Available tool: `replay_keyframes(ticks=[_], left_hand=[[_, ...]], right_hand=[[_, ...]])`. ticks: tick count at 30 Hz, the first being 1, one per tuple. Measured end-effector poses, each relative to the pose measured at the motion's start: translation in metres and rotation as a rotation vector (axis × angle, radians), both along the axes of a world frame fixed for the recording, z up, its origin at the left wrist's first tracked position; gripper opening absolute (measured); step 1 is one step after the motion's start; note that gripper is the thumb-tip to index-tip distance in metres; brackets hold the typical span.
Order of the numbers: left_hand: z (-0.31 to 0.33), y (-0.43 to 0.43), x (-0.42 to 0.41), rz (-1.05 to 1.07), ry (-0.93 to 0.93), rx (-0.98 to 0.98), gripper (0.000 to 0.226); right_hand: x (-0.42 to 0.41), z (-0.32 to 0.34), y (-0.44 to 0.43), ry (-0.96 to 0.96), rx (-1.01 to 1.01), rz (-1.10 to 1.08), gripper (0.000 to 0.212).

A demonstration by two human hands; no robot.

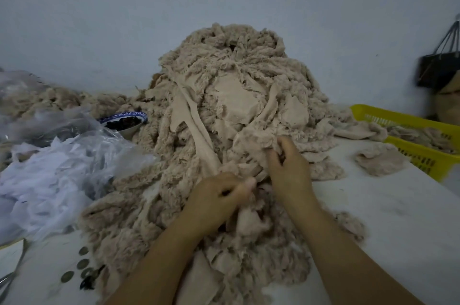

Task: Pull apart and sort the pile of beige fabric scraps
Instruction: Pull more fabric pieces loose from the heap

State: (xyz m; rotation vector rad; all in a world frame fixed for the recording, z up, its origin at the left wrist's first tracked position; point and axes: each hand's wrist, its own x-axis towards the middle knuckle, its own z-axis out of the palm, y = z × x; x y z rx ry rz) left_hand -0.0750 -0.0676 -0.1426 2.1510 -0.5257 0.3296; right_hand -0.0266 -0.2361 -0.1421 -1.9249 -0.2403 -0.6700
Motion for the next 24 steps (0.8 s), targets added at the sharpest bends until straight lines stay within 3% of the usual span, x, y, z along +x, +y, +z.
replay_keyframes(ticks=[3, 6, 8, 10, 12, 16, 17, 19, 21, 23, 24], left_hand=[[-0.012, -0.001, 0.005, 0.061, -0.066, 0.340, 0.047], [-0.030, 0.021, -0.002, 0.279, 0.192, 0.177, 0.041], [-0.028, 0.019, -0.002, 0.235, 0.346, -0.043, 0.019], [-0.019, 0.012, 0.009, 0.109, 0.231, -0.118, 0.012], [-0.010, 0.009, 0.009, 0.136, 0.076, -0.178, 0.015], [-0.006, 0.002, 0.005, 0.067, 0.051, -0.196, 0.006], [-0.006, 0.003, 0.006, 0.127, 0.011, -0.224, 0.016], [-0.005, 0.005, 0.007, 0.324, 0.011, -0.378, 0.026], [0.003, 0.011, 0.007, 0.430, 0.102, -0.695, 0.034], [0.014, 0.021, 0.007, 0.347, 0.198, -1.096, 0.037], [0.020, 0.026, 0.008, 0.259, 0.214, -1.298, 0.033]], right_hand=[[-0.021, 0.004, 0.019, -0.055, -0.064, 0.189, 0.025], [-0.032, -0.002, 0.035, 0.003, -0.311, 0.348, 0.035], [-0.031, -0.004, 0.038, 0.052, -0.286, 0.408, 0.039], [-0.027, -0.006, 0.036, 0.077, -0.199, 0.378, 0.028], [-0.022, -0.006, 0.033, 0.124, -0.155, 0.290, 0.008], [-0.016, -0.008, 0.028, 0.196, -0.123, 0.228, 0.021], [-0.016, -0.008, 0.029, 0.157, -0.152, 0.231, 0.020], [-0.017, -0.009, 0.032, 0.092, -0.237, 0.255, 0.016], [-0.015, -0.012, 0.030, 0.126, -0.395, 0.271, 0.017], [-0.010, -0.013, 0.021, 0.168, -0.550, 0.214, 0.012], [-0.007, -0.011, 0.015, 0.189, -0.530, 0.158, 0.007]])
